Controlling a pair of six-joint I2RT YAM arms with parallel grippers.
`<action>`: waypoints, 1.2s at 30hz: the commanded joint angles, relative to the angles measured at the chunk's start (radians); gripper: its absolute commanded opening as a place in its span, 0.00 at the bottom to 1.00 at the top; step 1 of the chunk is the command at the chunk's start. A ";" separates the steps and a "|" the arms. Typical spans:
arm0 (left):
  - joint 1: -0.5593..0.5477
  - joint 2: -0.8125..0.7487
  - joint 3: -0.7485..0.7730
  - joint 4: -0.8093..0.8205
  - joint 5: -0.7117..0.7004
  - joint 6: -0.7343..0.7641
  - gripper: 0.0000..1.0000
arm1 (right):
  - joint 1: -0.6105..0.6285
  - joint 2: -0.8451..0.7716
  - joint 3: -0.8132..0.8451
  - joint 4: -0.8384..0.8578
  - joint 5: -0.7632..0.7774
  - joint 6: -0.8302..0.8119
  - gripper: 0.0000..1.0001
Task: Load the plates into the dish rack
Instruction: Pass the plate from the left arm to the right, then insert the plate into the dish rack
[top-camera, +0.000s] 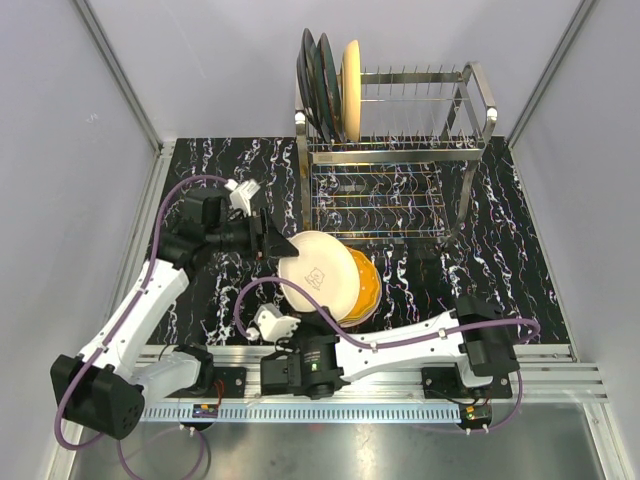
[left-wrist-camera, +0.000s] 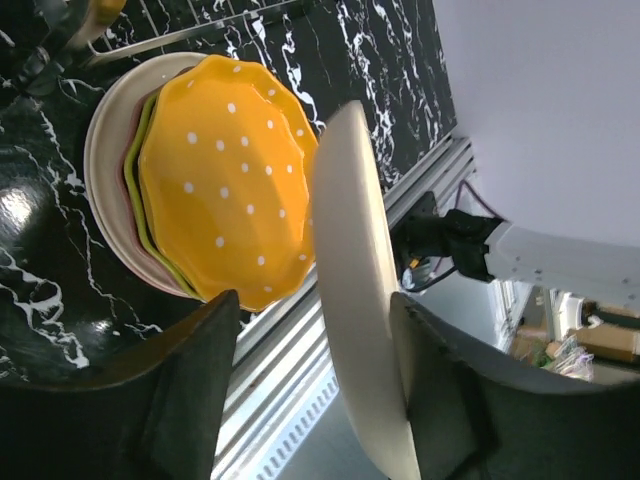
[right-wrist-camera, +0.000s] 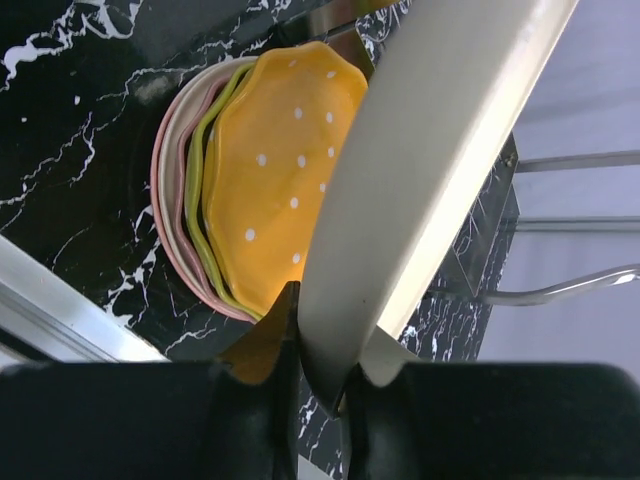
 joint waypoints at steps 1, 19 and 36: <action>0.015 -0.001 0.032 -0.004 0.011 0.003 0.81 | -0.018 -0.061 0.029 0.030 0.094 0.049 0.05; 0.144 -0.284 0.077 -0.032 -0.623 0.121 0.99 | -0.010 -0.601 -0.253 0.532 -0.104 -0.116 0.09; 0.141 -0.239 -0.106 0.051 -0.601 0.167 0.99 | -0.013 -0.851 -0.177 0.895 -0.133 -0.610 0.12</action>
